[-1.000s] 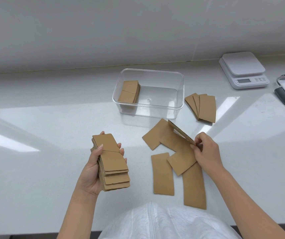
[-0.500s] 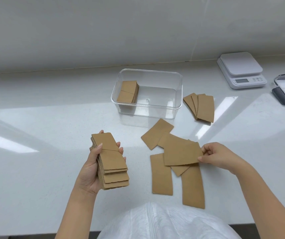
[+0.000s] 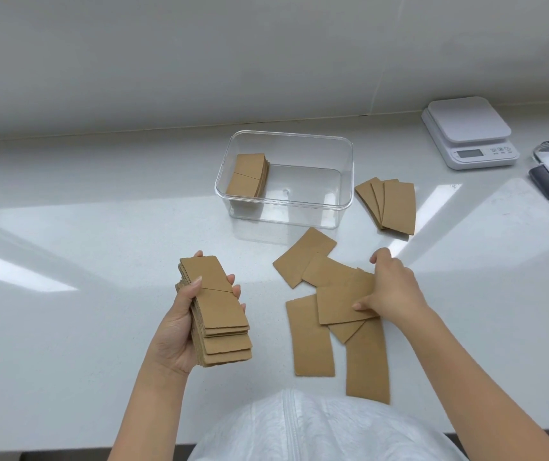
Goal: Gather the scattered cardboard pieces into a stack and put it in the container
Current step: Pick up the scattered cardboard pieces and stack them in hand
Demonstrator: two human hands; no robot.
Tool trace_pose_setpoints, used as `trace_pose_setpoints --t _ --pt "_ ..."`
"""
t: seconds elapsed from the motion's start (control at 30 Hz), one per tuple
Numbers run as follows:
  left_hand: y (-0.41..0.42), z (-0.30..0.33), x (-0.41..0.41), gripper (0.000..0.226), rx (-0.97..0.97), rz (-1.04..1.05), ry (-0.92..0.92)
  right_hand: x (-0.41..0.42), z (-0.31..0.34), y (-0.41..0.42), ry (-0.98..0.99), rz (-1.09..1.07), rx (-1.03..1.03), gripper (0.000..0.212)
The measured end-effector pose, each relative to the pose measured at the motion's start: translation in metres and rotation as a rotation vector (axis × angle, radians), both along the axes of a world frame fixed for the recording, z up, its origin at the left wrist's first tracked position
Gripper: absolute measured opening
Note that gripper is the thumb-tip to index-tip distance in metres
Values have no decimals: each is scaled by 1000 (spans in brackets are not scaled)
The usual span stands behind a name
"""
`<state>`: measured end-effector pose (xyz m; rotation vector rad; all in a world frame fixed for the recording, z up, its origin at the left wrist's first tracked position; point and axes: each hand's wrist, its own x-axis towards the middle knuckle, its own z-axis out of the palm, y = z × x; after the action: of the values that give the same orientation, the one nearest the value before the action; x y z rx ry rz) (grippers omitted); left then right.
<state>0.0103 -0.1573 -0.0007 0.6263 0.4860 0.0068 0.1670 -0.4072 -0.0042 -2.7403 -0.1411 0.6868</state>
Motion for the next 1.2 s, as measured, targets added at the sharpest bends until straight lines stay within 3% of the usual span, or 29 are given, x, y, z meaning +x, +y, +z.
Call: trace_pose_setpoints --t 0.2,0.33,0.63,0.77,0.93,1.07,1.2 --pt "3 -1 -2 78 0 30 25 13 4 -10 60 -77 194 75" --pt "-1 1 1 77 -1 27 31 12 -8 -10 114 -115 160 58" --pt "-4 4 1 89 -4 30 49 14 -9 -7 113 -82 160 45" --pt "-4 7 -1 51 -33 64 55 22 -10 -16 180 -130 302 33" --pt "-6 15 9 28 -46 1 114 39 28 -18 125 -191 542 22" --pt "-10 27 26 23 -1 -94 161 38 89 1 147 55 780 24" --pt "-15 37 39 32 83 -272 144 25 117 28 174 384 668 27"
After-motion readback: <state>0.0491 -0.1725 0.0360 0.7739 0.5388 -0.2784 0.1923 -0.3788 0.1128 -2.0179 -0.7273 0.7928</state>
